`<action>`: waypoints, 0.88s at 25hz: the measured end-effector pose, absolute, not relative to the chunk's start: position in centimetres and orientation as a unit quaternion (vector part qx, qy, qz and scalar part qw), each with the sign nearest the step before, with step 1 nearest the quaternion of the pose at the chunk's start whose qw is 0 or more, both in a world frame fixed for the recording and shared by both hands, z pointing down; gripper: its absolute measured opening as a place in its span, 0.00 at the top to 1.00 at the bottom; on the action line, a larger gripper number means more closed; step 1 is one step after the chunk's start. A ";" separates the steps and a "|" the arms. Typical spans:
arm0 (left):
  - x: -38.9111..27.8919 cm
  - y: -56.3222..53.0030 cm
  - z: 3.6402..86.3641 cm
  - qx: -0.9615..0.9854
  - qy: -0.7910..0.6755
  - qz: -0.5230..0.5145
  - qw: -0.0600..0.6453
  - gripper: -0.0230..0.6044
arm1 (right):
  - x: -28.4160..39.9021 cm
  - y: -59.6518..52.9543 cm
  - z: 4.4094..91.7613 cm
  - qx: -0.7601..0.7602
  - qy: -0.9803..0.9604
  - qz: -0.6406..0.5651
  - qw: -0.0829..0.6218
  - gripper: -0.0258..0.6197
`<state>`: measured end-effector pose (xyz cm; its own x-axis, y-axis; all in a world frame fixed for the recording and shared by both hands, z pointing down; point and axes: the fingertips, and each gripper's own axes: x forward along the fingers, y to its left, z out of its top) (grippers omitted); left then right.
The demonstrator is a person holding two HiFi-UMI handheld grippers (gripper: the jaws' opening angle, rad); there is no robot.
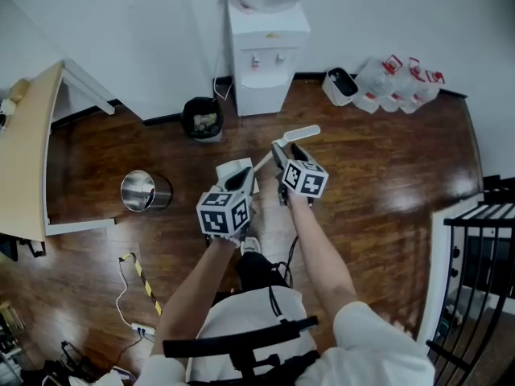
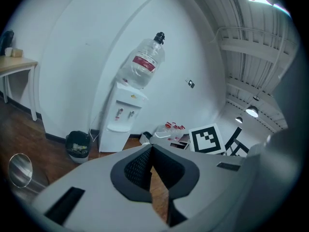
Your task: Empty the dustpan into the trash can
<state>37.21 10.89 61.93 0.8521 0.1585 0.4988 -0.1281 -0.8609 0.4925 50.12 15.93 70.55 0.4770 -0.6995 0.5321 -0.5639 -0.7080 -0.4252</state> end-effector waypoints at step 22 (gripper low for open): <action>35.1 7.1 65.0 0.913 -0.034 0.280 0.294 0.97 | 53.2 12.3 72.0 -0.858 0.366 -0.341 0.115 0.72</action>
<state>35.05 7.11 65.04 0.8412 0.1026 0.5310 -0.2263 -0.8249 0.5180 53.22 12.32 71.95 0.4992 -0.7069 0.5011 -0.5497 -0.7054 -0.4475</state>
